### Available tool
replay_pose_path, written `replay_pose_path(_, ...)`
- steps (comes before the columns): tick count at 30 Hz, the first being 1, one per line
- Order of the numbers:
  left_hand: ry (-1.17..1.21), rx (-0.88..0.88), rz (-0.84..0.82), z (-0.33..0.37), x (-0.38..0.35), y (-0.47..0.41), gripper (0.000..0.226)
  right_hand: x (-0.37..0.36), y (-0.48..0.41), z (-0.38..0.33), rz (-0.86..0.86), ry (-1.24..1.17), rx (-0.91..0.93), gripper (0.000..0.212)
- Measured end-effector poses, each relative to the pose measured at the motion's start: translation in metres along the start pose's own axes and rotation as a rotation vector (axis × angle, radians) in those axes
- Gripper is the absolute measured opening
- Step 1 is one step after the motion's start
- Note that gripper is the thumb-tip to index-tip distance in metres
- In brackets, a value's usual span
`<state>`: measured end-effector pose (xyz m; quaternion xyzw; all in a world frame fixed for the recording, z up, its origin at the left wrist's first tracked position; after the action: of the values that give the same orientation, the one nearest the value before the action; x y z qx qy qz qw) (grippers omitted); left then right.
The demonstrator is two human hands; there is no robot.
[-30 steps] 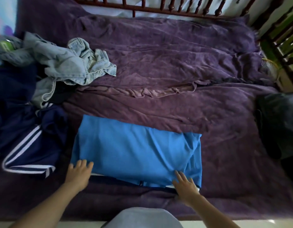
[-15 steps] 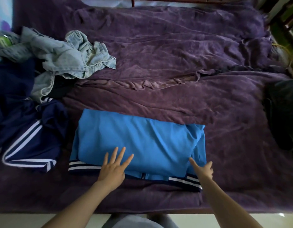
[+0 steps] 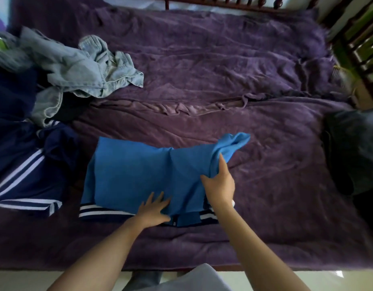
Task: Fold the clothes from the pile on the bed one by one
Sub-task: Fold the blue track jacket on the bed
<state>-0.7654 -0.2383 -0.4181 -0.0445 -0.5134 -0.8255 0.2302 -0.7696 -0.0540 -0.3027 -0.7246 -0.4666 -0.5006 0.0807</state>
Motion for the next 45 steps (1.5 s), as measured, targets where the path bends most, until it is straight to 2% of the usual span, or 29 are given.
replay_pose_path(2, 0.523, -0.043, -0.003, -0.001, 0.011, 0.016, 0.063, -0.014, 0.022, -0.046, -0.059, 0.038, 0.188, 0.075)
replay_pose_path(3, 0.788, -0.107, 0.066, -0.006, 0.019, 0.027, 0.043, -0.026, 0.03, -0.066, -0.095, 0.057, 0.274, 0.075)
replay_pose_path(4, 1.003, -0.145, 0.207, -0.015, 0.03, 0.037, 0.024, -0.039, 0.037, -0.085, -0.146, 0.081, 0.351, 0.074)
replay_pose_path(5, 1.2, -0.176, 0.325, -0.026, 0.042, 0.048, 0.021, -0.055, 0.042, -0.101, -0.225, 0.108, 0.419, 0.075)
replay_pose_path(6, 1.454, -0.203, 0.366, -0.041, 0.053, 0.055, 0.028, -0.071, 0.046, -0.116, -0.335, 0.133, 0.475, 0.076)
replay_pose_path(8, 1.976, -0.303, 0.22, -0.067, 0.076, 0.069, 0.057, -0.105, 0.057, -0.137, -0.636, 0.118, 0.526, 0.075)
replay_pose_path(10, 2.11, -0.386, 0.168, -0.092, 0.094, 0.079, 0.071, -0.133, 0.065, -0.144, -0.841, 0.075, 0.514, 0.061)
replay_pose_path(11, 2.085, -0.356, 0.221, -0.106, 0.099, 0.081, 0.069, -0.143, 0.066, -0.143, -0.855, 0.082, 0.499, 0.054)
replay_pose_path(13, 1.864, -0.222, 0.395, -0.124, 0.106, 0.082, 0.057, -0.153, 0.062, -0.13, -0.762, 0.158, 0.459, 0.045)
replay_pose_path(15, 1.639, -0.192, 0.391, -0.122, 0.114, 0.077, 0.033, -0.152, 0.052, -0.11, -0.609, 0.329, 0.447, 0.048)
replay_pose_path(16, 1.478, -0.181, 0.434, -0.121, 0.12, 0.074, 0.032, -0.149, 0.048, -0.1, -0.553, 0.426, 0.463, 0.052)
replay_pose_path(18, 1.238, -0.145, 0.571, -0.114, 0.131, 0.066, 0.046, -0.146, 0.042, -0.085, -0.497, 0.575, 0.516, 0.058)
replay_pose_path(22, 1.15, -0.141, 0.739, -0.12, 0.14, 0.065, 0.056, -0.154, 0.038, -0.076, -0.508, 0.703, 0.71, 0.062)
replay_pose_path(24, 1.059, -0.01, 0.836, -0.137, 0.135, 0.063, 0.06, -0.163, 0.04, -0.074, -0.498, 0.757, 0.81, 0.062)
replay_pose_path(26, 0.807, 0.124, 0.952, -0.147, 0.129, 0.065, 0.067, -0.172, 0.044, -0.07, -0.397, 0.773, 0.797, 0.06)
replay_pose_path(27, 0.619, 0.095, 1.046, -0.147, 0.126, 0.067, 0.07, -0.176, 0.045, -0.067, -0.352, 0.778, 0.759, 0.06)
replay_pose_path(29, 0.144, -0.21, 1.15, -0.134, 0.118, 0.068, 0.067, -0.184, 0.044, -0.06, -0.353, 0.82, 0.704, 0.061)
replay_pose_path(30, -0.102, -0.394, 1.111, -0.126, 0.109, 0.067, 0.067, -0.188, 0.042, -0.057, -0.37, 0.852, 0.694, 0.062)
replay_pose_path(31, -0.317, -0.525, 1.005, -0.122, 0.097, 0.063, 0.073, -0.193, 0.039, -0.055, -0.388, 0.885, 0.691, 0.062)
replay_pose_path(32, -0.449, -0.537, 0.857, -0.122, 0.089, 0.059, 0.084, -0.198, 0.035, -0.055, -0.414, 0.919, 0.692, 0.061)
replay_pose_path(34, -0.544, -0.314, 0.534, -0.136, 0.085, 0.047, 0.111, -0.208, 0.025, -0.061, -0.508, 0.97, 0.688, 0.061)
replay_pose_path(36, -0.504, -0.111, 0.276, -0.16, 0.084, 0.03, 0.119, -0.217, 0.015, -0.069, -0.625, 1.015, 0.687, 0.058)
replay_pose_path(37, -0.49, -0.046, 0.198, -0.167, 0.083, 0.023, 0.122, -0.217, 0.011, -0.073, -0.672, 1.03, 0.688, 0.057)
replay_pose_path(39, -0.491, -0.026, 0.161, -0.171, 0.087, 0.012, 0.129, -0.209, 0.005, -0.078, -0.694, 0.979, 0.691, 0.058)
replay_pose_path(40, -0.493, -0.027, 0.16, -0.171, 0.088, 0.007, 0.133, -0.201, 0.006, -0.076, -0.651, 0.924, 0.72, 0.059)
replay_pose_path(43, -0.487, -0.011, 0.154, -0.175, 0.089, -0.001, 0.137, -0.174, 0.029, -0.053, -0.289, 0.857, 0.939, 0.07)
replay_pose_path(45, -0.476, 0.003, 0.156, -0.176, 0.09, -0.005, 0.137, -0.174, 0.059, -0.025, -0.205, 0.96, 0.974, 0.084)
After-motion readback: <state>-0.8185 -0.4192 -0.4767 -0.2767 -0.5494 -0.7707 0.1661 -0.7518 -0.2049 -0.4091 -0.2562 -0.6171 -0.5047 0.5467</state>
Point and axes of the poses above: each hand's wrist, its own y-axis away from the middle knuckle, its own x-axis out of the back of the hand, z = x × y, the point moved 2 cm from there along -y, towards the middle knuckle, and after that the axes turned 13 degrees about y, right-handed, at the moved point
